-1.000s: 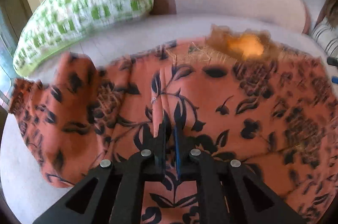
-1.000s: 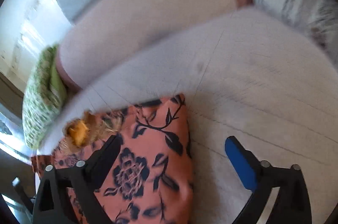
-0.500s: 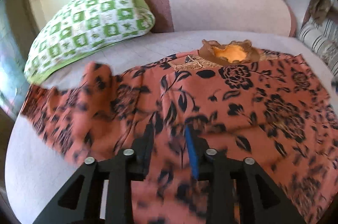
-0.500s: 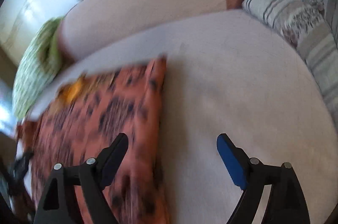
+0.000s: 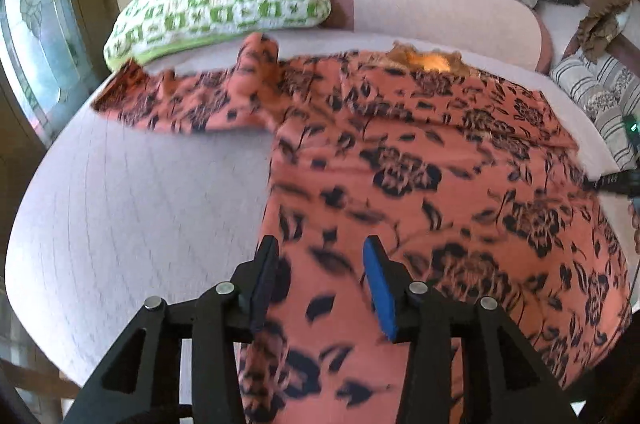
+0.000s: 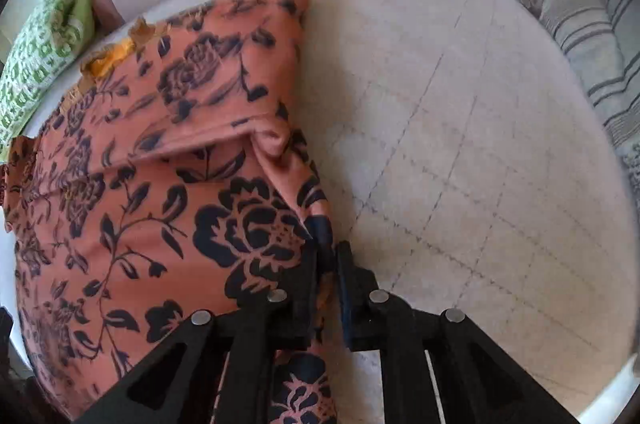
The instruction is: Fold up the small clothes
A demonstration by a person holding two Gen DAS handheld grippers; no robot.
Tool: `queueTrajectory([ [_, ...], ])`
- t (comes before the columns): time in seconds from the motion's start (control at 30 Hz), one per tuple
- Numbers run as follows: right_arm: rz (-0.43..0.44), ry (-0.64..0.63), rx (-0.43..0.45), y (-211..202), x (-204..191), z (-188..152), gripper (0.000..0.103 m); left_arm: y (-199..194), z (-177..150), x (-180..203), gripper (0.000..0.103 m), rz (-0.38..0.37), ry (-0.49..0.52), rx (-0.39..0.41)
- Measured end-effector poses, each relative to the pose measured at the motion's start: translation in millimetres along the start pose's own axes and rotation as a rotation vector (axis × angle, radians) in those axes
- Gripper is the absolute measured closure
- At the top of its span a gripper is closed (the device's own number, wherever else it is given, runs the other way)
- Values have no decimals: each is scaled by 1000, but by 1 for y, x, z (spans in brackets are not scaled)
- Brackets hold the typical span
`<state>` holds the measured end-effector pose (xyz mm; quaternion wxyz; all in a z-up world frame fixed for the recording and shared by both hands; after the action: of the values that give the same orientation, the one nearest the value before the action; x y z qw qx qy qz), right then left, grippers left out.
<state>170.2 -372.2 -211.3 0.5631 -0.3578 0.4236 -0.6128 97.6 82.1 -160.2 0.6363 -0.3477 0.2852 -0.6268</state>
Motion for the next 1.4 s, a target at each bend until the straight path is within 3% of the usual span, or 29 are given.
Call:
queueTrajectory([
  [0.03, 2, -1, 29, -11, -2, 2, 79, -3, -2, -4, 58, 5, -1, 1],
  [0.07, 47, 21, 35, -21, -6, 2, 46, -7, -1, -9, 57, 9, -13, 13],
  [0.1, 70, 41, 52, -30, -6, 1, 29, -10, 0, -13, 55, 12, -28, 20],
  [0.13, 45, 63, 99, -43, -7, 5, 22, -13, 2, -17, 54, 11, -49, 23],
  [0.2, 16, 62, 211, -72, -7, 15, 22, -16, 4, -21, 54, -7, -80, 28],
  [0.27, 110, 63, 276, -86, -19, 19, 22, -12, 1, -18, 52, -17, -78, 12],
  [0.33, 251, 41, 240, -75, -37, 8, 21, 9, -16, -11, 48, -5, -44, -72],
  [0.37, 295, 32, 132, -48, -40, -8, 21, 28, -32, -10, 48, 22, -15, -157],
  [0.4, 276, 45, 2, -18, -35, -25, 22, 29, -34, -8, 48, 41, 15, -130],
  [0.43, 275, 61, 4, -10, -30, -28, 26, 22, -31, -3, 49, 60, 58, -93],
  [0.47, 264, 72, 76, -30, -30, -22, 26, 16, -28, 1, 49, 47, 79, -93],
  [0.5, 251, 75, 92, -47, -31, -24, 26, 3, -17, 3, 49, -9, 63, -52],
  [0.57, 224, 32, 177, -77, -40, -16, 26, -15, 12, -8, 46, -64, -4, 55],
  [0.67, 196, -47, 240, -88, -54, -10, 23, -15, 60, -49, 34, -117, -165, 134],
  [0.8, 150, -121, 223, -70, -65, -26, 23, 38, 125, -154, 34, -112, -496, 115],
  [0.9, 133, -136, 197, -53, -74, -37, 23, 81, 150, -215, 35, -68, -663, 70],
  [1.0, 120, -131, 169, -48, -71, -51, 23, 107, 182, -278, 35, 88, -705, 100],
  [1.1, 101, -135, 177, -46, -69, -53, 23, 118, 210, -313, 35, 210, -618, 126],
  [1.2, 82, -119, 180, -50, -64, -56, 23, 134, 230, -330, 35, 351, -374, 126],
  [1.3, 71, -92, 173, -45, -61, -56, 23, 150, 235, -331, 35, 341, -243, 104],
  [1.4, 59, -78, 158, -38, -60, -58, 23, 173, 232, -335, 35, 349, -182, 53],
])
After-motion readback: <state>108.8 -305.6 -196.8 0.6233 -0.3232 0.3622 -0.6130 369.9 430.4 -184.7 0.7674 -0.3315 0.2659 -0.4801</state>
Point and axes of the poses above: each gripper's, at about its wrist camera, not at the fingertips, and y roughly the way its jaws point, x to its right, z to its top, the point moved 8 cm from there along y, roughly the way its jaws point, and after that the axes turned 7 degrees about -y, right-handed, at the moved point
